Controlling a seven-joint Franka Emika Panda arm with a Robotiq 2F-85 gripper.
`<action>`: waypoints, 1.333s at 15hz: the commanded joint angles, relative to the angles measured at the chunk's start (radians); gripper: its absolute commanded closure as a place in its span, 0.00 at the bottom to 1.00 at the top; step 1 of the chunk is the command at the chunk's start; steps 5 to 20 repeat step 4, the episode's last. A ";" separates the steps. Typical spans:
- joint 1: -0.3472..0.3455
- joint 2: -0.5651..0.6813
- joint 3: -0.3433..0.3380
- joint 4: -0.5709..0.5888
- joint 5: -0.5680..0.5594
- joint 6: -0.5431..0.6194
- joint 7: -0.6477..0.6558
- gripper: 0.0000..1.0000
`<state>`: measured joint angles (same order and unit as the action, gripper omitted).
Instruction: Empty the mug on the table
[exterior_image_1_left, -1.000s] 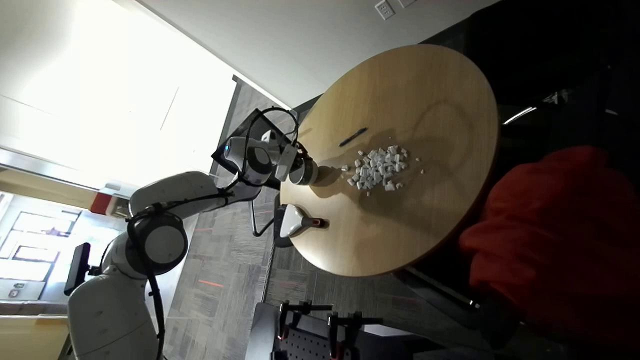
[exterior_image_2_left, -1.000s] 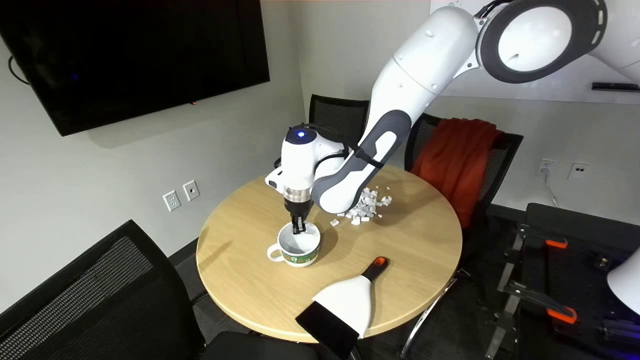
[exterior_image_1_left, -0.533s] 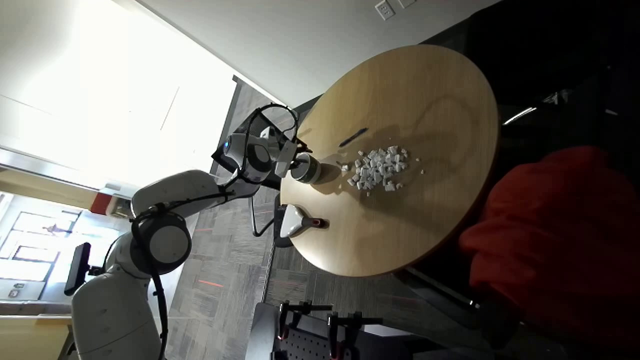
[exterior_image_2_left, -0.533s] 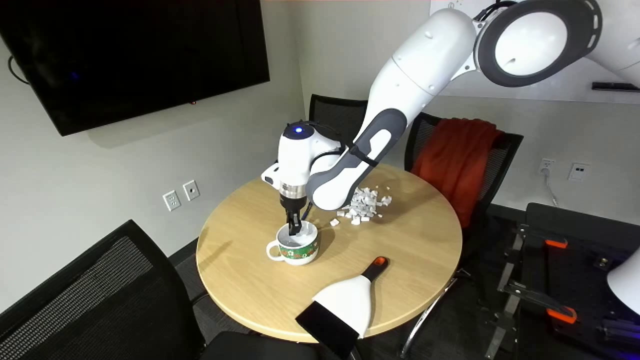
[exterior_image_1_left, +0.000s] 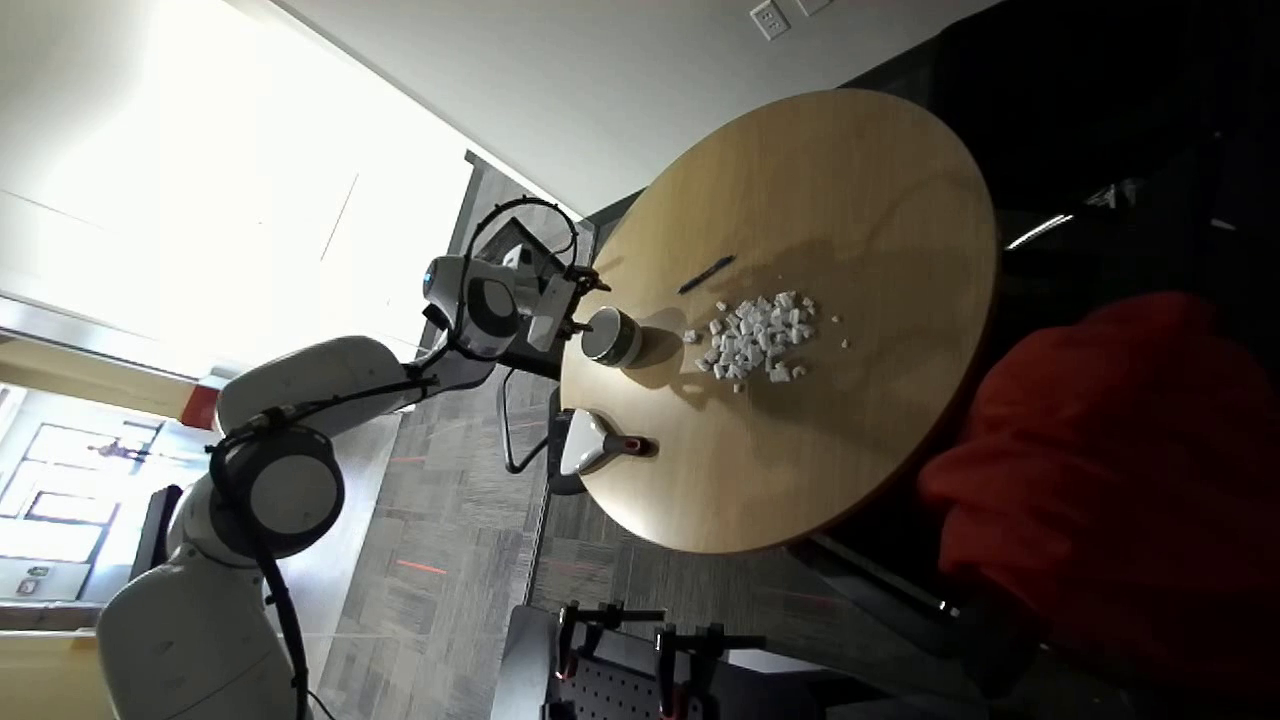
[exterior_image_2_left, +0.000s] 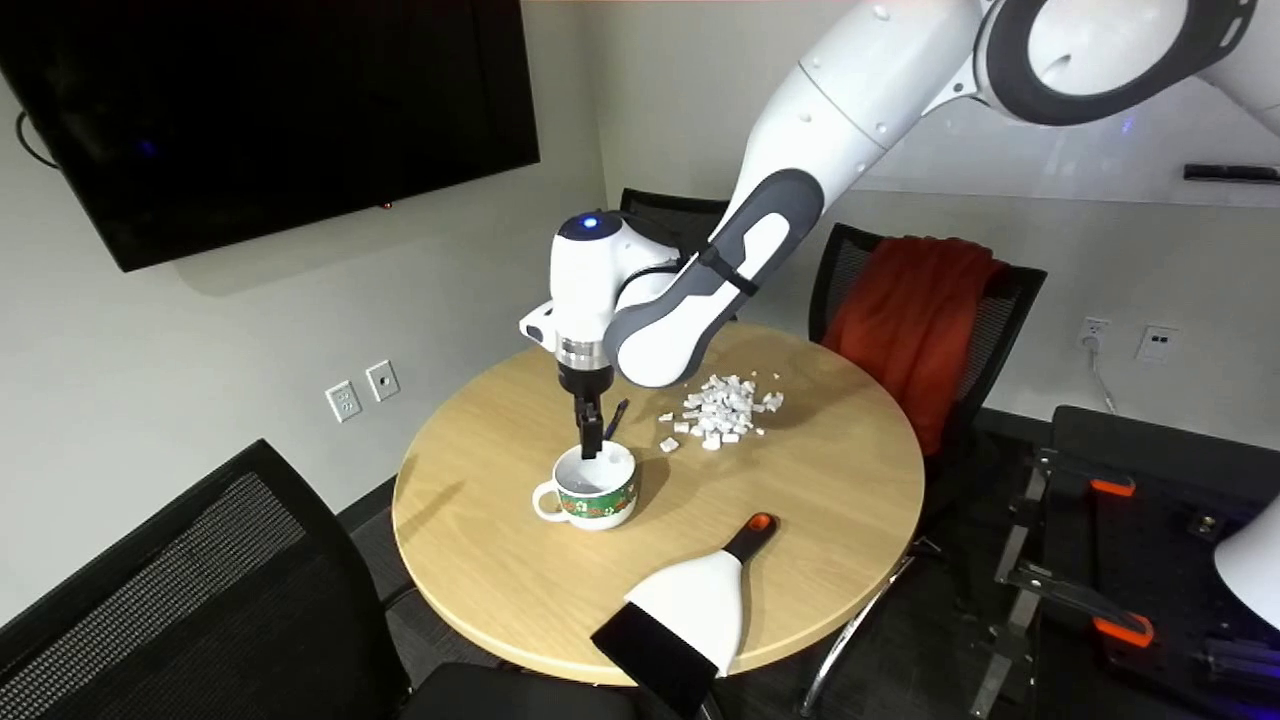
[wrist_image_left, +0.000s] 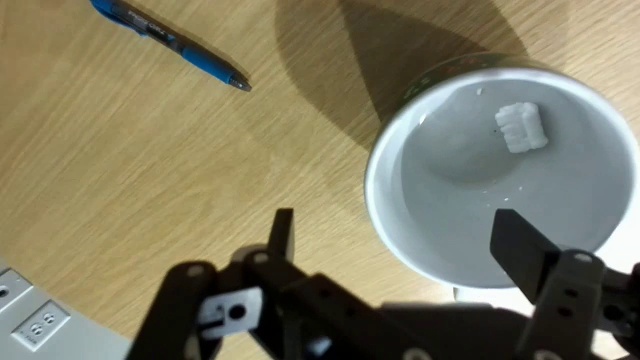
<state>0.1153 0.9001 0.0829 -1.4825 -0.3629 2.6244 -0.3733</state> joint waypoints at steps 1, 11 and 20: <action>0.042 -0.181 -0.047 -0.160 -0.005 -0.082 0.082 0.00; 0.062 -0.261 -0.067 -0.208 -0.015 -0.160 0.134 0.00; 0.062 -0.261 -0.067 -0.208 -0.015 -0.160 0.134 0.00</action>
